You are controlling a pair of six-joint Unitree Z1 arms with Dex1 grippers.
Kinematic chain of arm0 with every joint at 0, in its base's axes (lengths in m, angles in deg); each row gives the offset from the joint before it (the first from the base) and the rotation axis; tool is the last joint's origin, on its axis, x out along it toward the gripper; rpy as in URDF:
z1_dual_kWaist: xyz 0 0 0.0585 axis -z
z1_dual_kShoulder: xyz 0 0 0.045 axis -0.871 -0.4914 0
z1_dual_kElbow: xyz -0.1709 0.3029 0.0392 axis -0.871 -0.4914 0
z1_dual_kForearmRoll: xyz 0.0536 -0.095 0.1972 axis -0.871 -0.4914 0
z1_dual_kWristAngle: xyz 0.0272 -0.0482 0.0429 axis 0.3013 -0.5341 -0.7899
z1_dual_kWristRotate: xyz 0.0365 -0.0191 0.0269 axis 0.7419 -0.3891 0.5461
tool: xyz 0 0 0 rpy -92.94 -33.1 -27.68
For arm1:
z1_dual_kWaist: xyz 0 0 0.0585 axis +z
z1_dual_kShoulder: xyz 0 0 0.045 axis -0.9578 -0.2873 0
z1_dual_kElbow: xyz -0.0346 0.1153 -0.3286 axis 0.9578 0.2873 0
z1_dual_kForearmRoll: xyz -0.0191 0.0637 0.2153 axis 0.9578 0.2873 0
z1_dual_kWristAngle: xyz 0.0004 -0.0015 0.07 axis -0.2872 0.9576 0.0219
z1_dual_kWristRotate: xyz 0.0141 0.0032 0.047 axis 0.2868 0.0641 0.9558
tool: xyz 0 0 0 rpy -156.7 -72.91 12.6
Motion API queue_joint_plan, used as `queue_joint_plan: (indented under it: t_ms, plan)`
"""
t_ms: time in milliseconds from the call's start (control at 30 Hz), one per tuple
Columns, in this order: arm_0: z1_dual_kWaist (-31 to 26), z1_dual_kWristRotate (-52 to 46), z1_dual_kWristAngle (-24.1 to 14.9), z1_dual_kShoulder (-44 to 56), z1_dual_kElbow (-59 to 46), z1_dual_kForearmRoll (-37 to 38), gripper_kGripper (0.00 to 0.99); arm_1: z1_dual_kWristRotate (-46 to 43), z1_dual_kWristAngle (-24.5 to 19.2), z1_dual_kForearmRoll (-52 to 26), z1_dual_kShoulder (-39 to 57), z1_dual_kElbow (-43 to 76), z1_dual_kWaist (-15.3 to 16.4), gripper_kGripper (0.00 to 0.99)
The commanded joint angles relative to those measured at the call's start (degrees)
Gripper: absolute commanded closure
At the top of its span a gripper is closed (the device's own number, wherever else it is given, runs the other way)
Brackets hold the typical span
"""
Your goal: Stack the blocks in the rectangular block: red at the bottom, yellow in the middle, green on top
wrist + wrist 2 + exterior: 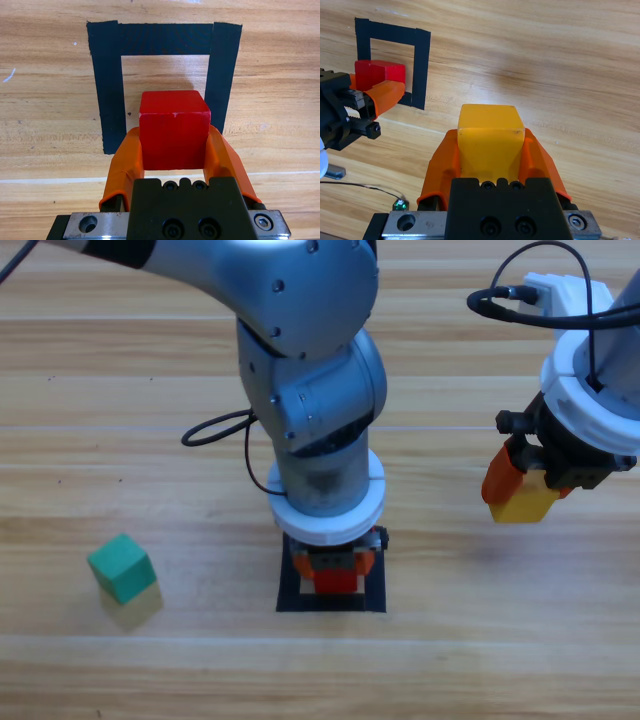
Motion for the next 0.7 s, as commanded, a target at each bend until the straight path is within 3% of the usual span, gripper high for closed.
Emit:
queue_joint_plan:
  t_ms: [33,700]
  plan:
    - [1.26,0.43,-0.78,-2.86,-0.97,0.81,0.99,0.19,-0.98,0.63,-0.54,1.24,1.14,0.975]
    - [1.26,2.01,-1.4,-3.66,-0.88,0.81,0.988,0.11,-1.15,0.54,-1.07,1.06,1.14,0.975]
